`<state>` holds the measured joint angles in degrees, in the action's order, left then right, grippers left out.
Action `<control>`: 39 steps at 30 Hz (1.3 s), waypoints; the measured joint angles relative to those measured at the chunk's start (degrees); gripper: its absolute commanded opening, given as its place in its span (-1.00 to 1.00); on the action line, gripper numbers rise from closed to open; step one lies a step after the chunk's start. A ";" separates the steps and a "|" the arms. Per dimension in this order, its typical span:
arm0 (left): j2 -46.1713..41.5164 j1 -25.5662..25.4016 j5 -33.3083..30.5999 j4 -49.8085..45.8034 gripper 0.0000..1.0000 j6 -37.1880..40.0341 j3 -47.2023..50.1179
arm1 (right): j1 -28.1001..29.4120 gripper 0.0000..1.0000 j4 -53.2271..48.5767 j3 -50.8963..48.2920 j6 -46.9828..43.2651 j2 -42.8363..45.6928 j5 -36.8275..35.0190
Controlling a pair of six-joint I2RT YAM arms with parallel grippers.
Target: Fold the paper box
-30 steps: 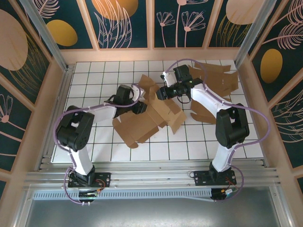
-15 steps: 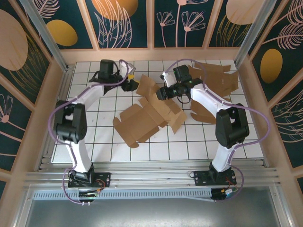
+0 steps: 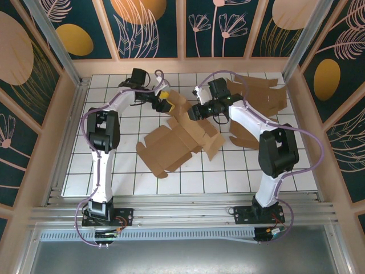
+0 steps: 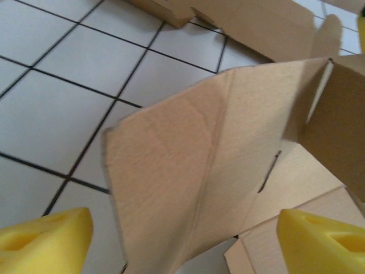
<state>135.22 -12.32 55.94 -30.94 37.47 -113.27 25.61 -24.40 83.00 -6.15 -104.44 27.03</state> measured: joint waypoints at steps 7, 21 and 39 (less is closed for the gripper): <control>0.28 -0.33 0.79 -1.27 -0.30 -0.81 1.79 | 0.00 -0.09 0.02 0.13 0.31 0.00 -0.07; -23.30 -8.48 -23.56 28.59 -0.87 -21.73 35.95 | 0.17 -0.14 4.20 -1.46 3.82 1.49 -5.84; -31.34 -15.02 -28.28 46.45 0.16 -34.12 55.21 | 2.25 -0.14 6.25 -5.70 5.03 2.95 -7.61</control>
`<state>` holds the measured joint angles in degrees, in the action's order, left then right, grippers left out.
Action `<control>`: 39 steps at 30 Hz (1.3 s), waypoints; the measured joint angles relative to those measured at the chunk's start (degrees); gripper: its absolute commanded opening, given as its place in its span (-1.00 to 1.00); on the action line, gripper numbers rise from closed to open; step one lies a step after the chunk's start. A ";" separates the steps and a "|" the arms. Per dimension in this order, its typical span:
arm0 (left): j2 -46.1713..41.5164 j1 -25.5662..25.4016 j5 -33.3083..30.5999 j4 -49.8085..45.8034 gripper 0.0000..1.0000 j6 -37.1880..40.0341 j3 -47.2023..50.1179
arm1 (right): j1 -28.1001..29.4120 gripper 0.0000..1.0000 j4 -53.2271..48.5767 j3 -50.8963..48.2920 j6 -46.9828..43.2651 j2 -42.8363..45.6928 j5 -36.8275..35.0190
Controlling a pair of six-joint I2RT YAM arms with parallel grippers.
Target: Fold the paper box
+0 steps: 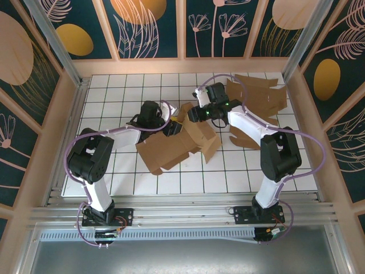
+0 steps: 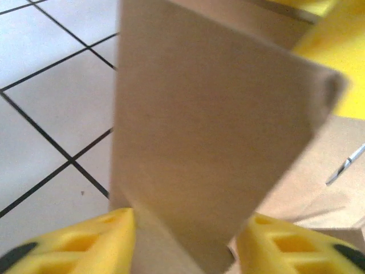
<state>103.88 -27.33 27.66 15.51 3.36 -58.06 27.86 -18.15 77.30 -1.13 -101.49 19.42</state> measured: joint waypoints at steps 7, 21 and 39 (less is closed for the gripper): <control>0.13 0.98 5.95 -7.74 0.59 5.84 -3.91 | 0.00 -0.13 -0.04 0.00 -0.46 0.09 -0.11; -0.17 8.41 17.33 -16.37 0.93 12.81 -8.57 | 0.00 -0.13 -0.11 0.00 -2.82 0.42 -0.04; 12.17 17.90 6.25 -12.63 0.75 12.96 -26.88 | 0.00 -0.13 -0.24 0.02 -3.04 0.42 0.13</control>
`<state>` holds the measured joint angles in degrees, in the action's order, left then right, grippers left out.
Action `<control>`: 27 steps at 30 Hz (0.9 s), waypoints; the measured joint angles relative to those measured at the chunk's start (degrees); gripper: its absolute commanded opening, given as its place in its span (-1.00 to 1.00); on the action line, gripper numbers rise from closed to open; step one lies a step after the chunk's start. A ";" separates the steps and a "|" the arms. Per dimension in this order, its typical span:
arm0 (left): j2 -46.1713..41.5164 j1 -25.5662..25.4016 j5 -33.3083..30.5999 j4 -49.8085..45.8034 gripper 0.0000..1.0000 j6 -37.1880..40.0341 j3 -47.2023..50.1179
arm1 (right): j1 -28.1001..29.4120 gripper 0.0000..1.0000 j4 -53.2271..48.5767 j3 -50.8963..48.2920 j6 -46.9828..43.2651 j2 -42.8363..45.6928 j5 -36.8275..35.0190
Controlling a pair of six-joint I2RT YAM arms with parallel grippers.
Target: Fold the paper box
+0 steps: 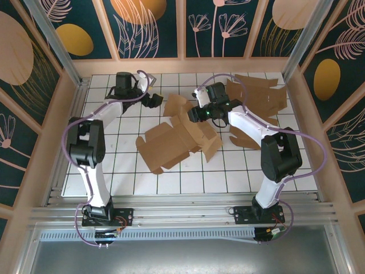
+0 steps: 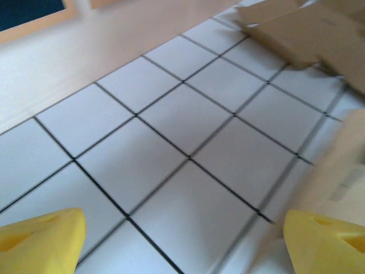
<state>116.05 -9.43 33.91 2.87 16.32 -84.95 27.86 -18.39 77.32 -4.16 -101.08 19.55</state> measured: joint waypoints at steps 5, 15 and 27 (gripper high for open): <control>7.74 0.00 0.13 -1.05 0.67 0.44 -5.88 | 0.00 -0.13 -0.24 0.17 0.00 0.00 0.09; 11.63 -0.11 13.92 -11.89 0.43 9.35 -13.22 | 0.00 -0.13 -1.09 0.66 -0.24 0.00 0.22; 13.68 -5.27 18.08 -34.27 0.31 30.73 -21.49 | -0.11 -0.06 -1.49 0.66 -0.17 0.00 1.18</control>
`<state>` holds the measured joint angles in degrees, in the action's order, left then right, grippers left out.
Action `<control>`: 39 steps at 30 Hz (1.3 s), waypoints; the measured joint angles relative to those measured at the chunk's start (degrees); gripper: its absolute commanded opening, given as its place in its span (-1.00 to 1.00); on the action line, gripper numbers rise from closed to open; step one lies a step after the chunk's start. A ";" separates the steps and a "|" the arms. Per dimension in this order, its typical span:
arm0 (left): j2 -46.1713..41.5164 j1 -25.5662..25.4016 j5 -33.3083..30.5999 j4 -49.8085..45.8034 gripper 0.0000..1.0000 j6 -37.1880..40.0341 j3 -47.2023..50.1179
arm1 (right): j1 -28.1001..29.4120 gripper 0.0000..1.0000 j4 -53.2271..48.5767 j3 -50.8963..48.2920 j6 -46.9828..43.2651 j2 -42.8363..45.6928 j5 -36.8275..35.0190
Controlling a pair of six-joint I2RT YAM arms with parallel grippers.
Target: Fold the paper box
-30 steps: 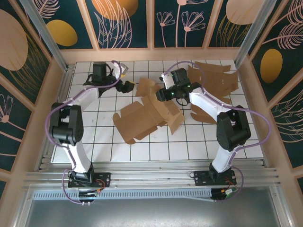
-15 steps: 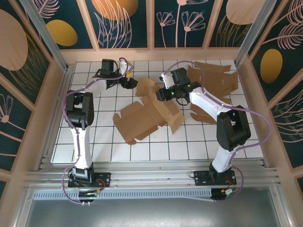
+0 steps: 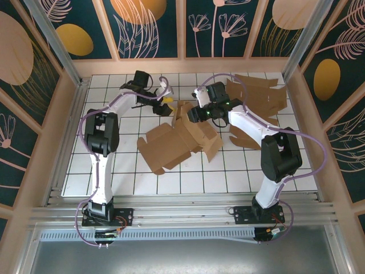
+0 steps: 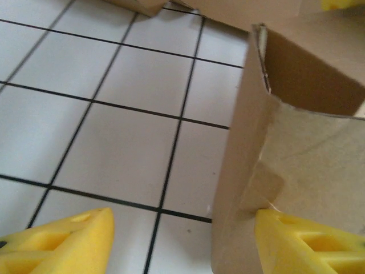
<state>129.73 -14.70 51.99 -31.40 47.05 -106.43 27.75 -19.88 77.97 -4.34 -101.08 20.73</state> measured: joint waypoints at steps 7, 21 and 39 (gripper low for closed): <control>2.03 -0.92 1.16 -6.47 0.31 4.00 -2.49 | -0.37 -0.06 -0.11 0.13 0.20 -0.35 1.53; 1.97 -3.63 -0.81 -4.26 0.34 -3.48 -1.70 | -1.42 -0.06 0.00 0.50 0.90 -0.94 2.03; -3.69 -5.97 -3.37 11.89 0.45 -12.39 11.93 | -1.51 -0.06 0.22 0.50 1.73 -0.96 2.89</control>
<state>126.04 -20.67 48.62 -19.51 34.65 -94.50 26.24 -19.66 78.48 -2.61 -102.04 23.62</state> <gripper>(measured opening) 0.750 0.471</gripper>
